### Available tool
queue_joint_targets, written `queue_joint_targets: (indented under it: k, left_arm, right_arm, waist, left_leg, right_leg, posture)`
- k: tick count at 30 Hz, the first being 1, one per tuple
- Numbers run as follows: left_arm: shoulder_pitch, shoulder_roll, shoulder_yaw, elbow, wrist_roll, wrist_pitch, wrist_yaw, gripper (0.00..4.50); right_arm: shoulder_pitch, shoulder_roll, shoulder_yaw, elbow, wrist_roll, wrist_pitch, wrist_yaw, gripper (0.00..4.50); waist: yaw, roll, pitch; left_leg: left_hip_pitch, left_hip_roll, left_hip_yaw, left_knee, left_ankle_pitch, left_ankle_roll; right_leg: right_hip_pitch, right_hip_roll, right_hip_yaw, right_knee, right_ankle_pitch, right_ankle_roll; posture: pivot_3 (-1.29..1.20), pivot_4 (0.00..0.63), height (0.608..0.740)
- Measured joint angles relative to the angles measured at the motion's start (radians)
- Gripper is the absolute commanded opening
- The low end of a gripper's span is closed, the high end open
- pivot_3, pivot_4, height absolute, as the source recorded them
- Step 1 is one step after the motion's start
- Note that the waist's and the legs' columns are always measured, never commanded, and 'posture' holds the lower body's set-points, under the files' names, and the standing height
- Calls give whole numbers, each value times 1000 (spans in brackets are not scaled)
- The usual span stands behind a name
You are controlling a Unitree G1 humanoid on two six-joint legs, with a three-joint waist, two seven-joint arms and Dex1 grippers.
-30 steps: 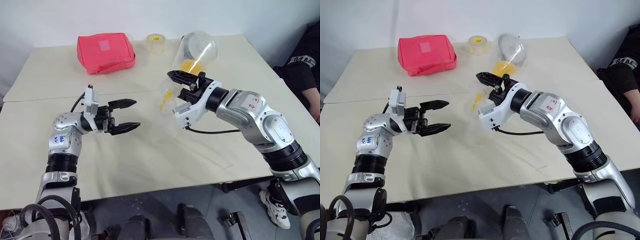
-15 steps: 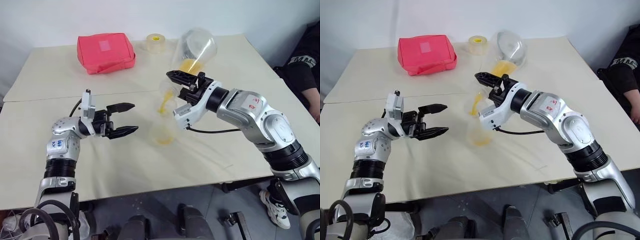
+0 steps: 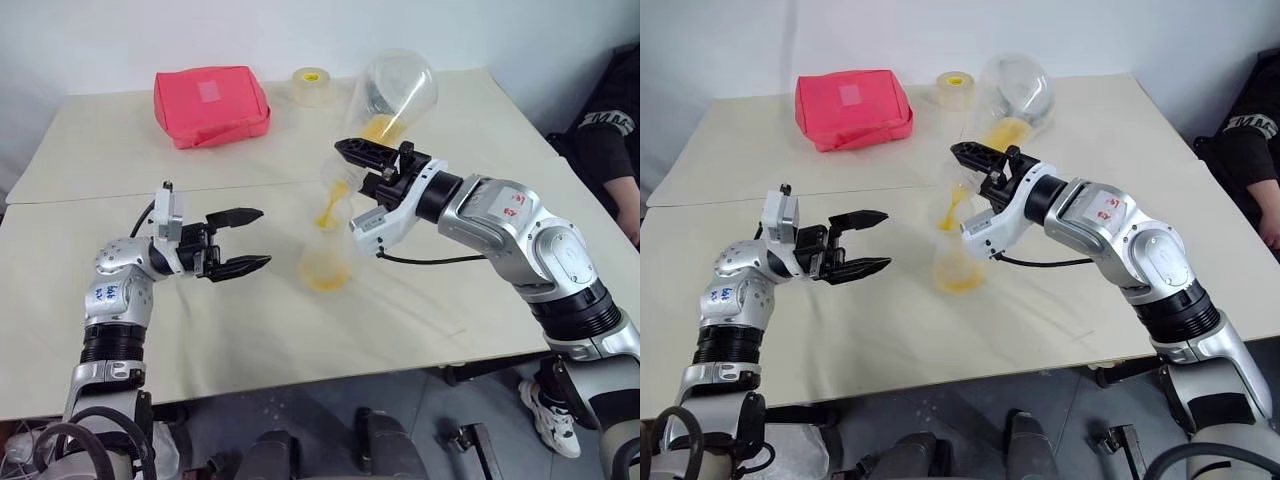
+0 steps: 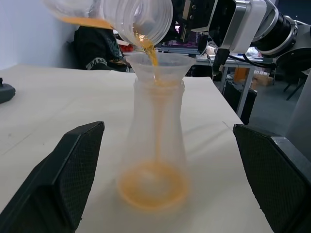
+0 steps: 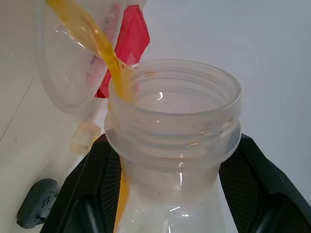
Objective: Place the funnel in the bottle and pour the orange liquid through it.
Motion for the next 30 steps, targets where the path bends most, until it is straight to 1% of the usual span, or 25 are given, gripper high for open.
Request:
queue_joint_targets:
  k: [17, 30]
  left_arm:
    - [40, 7, 8, -80, -13, 24, 24, 4500]
    - [49, 7, 8, -84, -24, 33, 43, 4500]
  right_arm:
    - [0, -5, 0, 9, -38, -23, -33, 2420]
    - [-24, -15, 0, 36, -68, -63, -71, 2420]
  waist:
    - [0, 0, 0]
    - [-1, 0, 0]
  left_leg:
    - [0, 0, 0, 0, 0, 0]
    - [0, 0, 0, 0, 0, 0]
  right_leg:
    - [0, 0, 0, 0, 0, 0]
    - [0, 0, 0, 0, 0, 0]
  posture:
    - [0, 150, 740]
    - [0, 150, 740]
